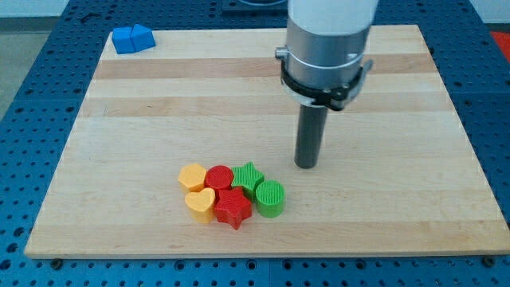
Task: Nudge blue cube down a bit
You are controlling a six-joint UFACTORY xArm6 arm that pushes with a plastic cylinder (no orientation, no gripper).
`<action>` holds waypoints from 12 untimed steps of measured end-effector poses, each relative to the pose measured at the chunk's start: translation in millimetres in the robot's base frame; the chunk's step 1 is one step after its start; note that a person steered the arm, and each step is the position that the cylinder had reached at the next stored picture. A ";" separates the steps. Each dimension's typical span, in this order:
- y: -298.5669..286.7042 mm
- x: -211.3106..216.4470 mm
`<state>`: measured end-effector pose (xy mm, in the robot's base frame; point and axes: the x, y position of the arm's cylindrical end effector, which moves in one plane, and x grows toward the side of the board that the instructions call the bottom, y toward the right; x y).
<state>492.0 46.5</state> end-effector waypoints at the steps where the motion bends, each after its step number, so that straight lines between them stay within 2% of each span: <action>1: -45.7 -38.1; 3: -235.1 -72.8; 4: -318.3 -129.3; 5: -350.9 -187.0; 6: -351.3 -188.7; 8: -350.6 -240.7; 10: -350.8 -239.2; 11: -350.7 -258.9; 12: -350.1 -301.1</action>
